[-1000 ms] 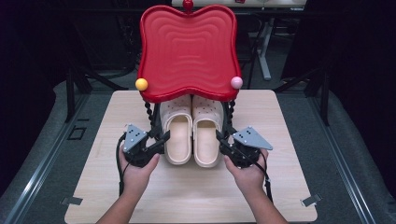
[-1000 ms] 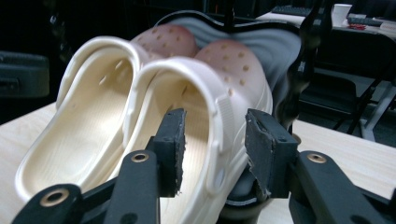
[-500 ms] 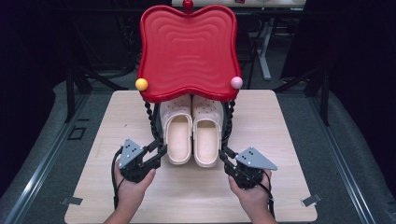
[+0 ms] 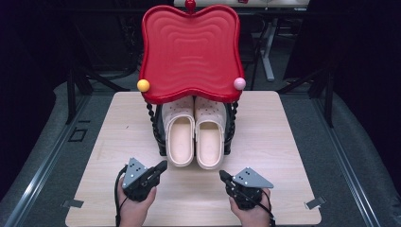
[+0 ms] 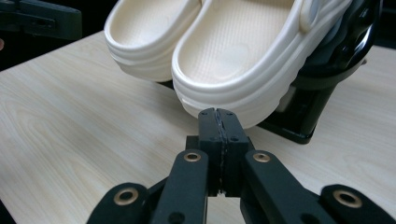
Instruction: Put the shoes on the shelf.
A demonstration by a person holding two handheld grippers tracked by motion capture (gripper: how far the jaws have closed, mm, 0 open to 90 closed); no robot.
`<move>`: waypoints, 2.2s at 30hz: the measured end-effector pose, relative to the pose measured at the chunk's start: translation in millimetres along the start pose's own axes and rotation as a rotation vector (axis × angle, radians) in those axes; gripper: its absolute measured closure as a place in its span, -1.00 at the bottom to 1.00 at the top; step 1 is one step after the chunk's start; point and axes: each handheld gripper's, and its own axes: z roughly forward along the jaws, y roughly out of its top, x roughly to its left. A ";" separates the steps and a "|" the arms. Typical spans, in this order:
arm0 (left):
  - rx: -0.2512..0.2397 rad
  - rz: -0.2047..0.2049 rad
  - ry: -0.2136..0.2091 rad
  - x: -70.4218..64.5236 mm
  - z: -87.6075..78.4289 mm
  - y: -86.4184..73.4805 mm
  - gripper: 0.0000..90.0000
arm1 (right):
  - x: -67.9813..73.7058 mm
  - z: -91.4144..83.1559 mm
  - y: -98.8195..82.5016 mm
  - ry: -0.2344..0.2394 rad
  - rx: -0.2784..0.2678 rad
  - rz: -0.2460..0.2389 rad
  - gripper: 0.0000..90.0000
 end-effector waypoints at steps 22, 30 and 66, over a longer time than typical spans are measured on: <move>0.084 0.008 -0.024 -13.5 23.2 -14.3 1.00 | 3.6 33.4 -3.6 0.038 0.068 0.009 1.00; 0.080 -0.004 -0.010 -12.8 28.6 -13.3 1.00 | 3.6 33.3 -1.8 0.033 0.052 0.006 1.00; 0.053 -0.065 0.079 28.9 63.5 32.4 1.00 | -28.5 75.0 41.9 -0.086 -0.014 0.059 1.00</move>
